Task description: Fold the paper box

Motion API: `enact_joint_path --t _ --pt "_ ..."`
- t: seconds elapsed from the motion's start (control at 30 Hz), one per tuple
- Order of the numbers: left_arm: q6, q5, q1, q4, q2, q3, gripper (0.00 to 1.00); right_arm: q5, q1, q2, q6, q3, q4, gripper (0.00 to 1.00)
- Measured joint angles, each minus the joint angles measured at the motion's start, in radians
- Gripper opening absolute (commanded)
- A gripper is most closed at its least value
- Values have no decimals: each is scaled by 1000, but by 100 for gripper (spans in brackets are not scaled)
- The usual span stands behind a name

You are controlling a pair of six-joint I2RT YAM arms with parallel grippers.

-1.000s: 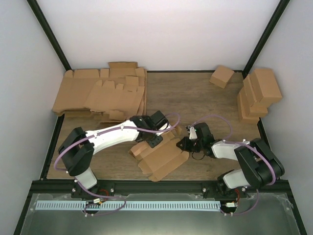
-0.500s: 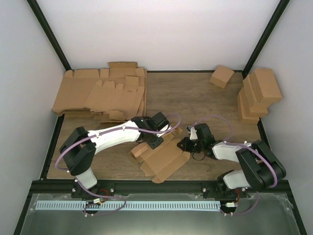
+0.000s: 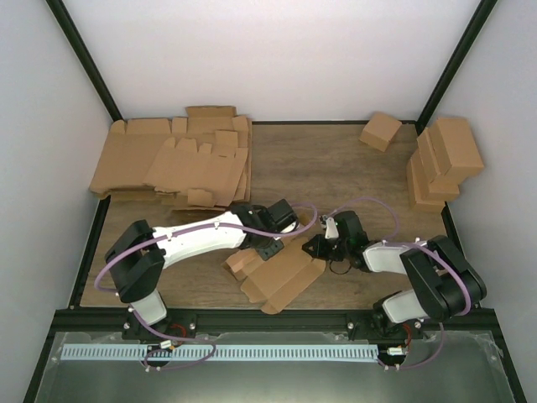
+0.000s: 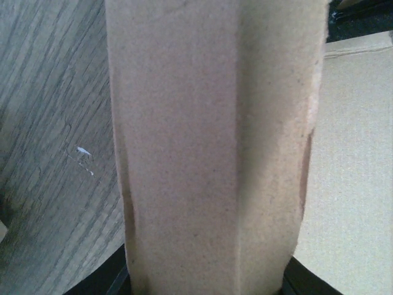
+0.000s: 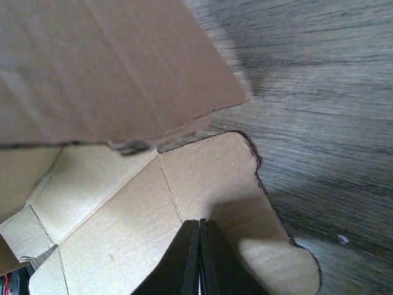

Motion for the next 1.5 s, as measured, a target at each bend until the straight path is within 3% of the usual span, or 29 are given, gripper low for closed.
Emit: enact_joint_path --t 0.33,0.53,0.77,0.83,0.9,1.13,1.5 --pt "9 -54 -16 8 27 5 38 50 0 -144 -11 -20 -104 14" --pt "16 -69 -16 17 27 5 38 137 0 -306 -16 -19 -208 47" --pt "17 -76 -15 23 27 4 38 246 0 -372 -84 38 -292 56" --pt "18 -76 -14 23 27 4 38 257 0 -346 -115 67 -292 54" --pt "18 -76 -14 24 27 4 38 264 0 -308 -151 97 -288 45" --pt "18 -75 -6 27 27 4 38 258 11 -199 -225 173 -302 2" --pt "11 -69 34 40 27 4 38 303 86 -127 -256 383 -513 1"
